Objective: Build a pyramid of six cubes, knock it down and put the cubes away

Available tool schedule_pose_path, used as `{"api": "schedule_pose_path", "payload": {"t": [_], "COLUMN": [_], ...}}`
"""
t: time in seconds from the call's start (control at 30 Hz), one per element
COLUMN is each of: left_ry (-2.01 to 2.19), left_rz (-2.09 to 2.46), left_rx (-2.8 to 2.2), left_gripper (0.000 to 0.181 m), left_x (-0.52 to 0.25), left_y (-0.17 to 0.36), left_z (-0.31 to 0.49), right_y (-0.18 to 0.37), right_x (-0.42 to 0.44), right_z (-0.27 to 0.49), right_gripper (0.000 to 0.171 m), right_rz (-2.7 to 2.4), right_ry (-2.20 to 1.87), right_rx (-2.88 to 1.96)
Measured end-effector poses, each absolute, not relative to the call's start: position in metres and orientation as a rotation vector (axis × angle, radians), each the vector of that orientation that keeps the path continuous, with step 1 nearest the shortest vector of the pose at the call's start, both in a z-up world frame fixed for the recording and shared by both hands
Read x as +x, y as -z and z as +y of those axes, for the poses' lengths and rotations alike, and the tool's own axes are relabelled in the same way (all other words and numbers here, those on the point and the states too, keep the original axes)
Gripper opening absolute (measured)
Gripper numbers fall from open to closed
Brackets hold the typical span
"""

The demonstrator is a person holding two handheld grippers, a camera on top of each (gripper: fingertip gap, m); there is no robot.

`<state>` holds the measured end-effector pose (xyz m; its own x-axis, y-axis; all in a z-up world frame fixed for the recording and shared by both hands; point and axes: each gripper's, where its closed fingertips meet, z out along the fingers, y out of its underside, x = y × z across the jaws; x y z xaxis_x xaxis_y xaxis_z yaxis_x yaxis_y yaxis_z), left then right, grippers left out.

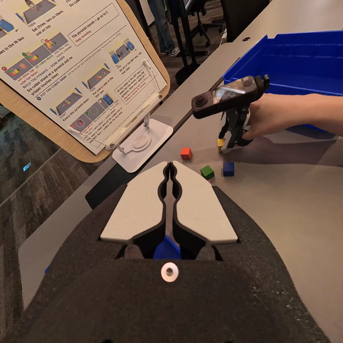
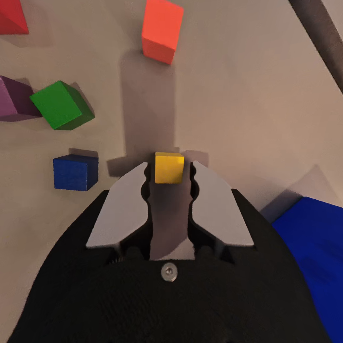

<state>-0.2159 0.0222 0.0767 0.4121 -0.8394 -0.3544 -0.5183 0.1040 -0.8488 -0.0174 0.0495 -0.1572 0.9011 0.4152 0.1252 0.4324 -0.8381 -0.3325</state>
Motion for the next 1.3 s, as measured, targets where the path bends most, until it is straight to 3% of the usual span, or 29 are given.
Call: {"api": "schedule_pose_path", "payload": {"t": [0.07, 0.37, 0.57, 0.67, 0.73, 0.97, 1.3], "left_ry": [0.364, 0.357, 0.353, 0.353, 0.348, 0.33, 0.333], "left_rz": [1.236, 1.226, 1.229, 1.229, 1.229, 1.233, 1.241], "left_rx": [-1.558, -1.548, -1.549, -1.549, -1.55, -1.555, -1.562], "left_gripper": [0.0, 0.0, 0.0, 0.0, 0.0, 0.0, 0.0], "left_x": [-0.218, -0.22, -0.219, -0.219, -0.219, -0.219, -0.219], "left_y": [-0.078, -0.082, -0.081, -0.081, -0.081, -0.079, -0.077], "left_z": [0.023, 0.022, 0.022, 0.021, 0.022, 0.022, 0.021], "right_y": [0.159, 0.141, 0.019, -0.047, -0.059, 0.018, 0.096], "right_x": [-0.019, -0.027, -0.017, 0.043, 0.091, 0.217, 0.238], "right_z": [0.048, 0.044, 0.032, 0.023, 0.015, 0.007, 0.008], "right_gripper": [0.031, 0.03, 0.03, 0.03, 0.03, 0.03, 0.03], "right_rz": [-0.646, -0.688, -0.657, -0.432, -0.296, 0.059, 0.205], "right_ry": [0.04, 0.017, 0.009, 0.052, 0.068, 0.031, 0.01], "right_rx": [-2.719, -2.656, -2.32, -2.11, -2.071, -2.285, -2.529]}}
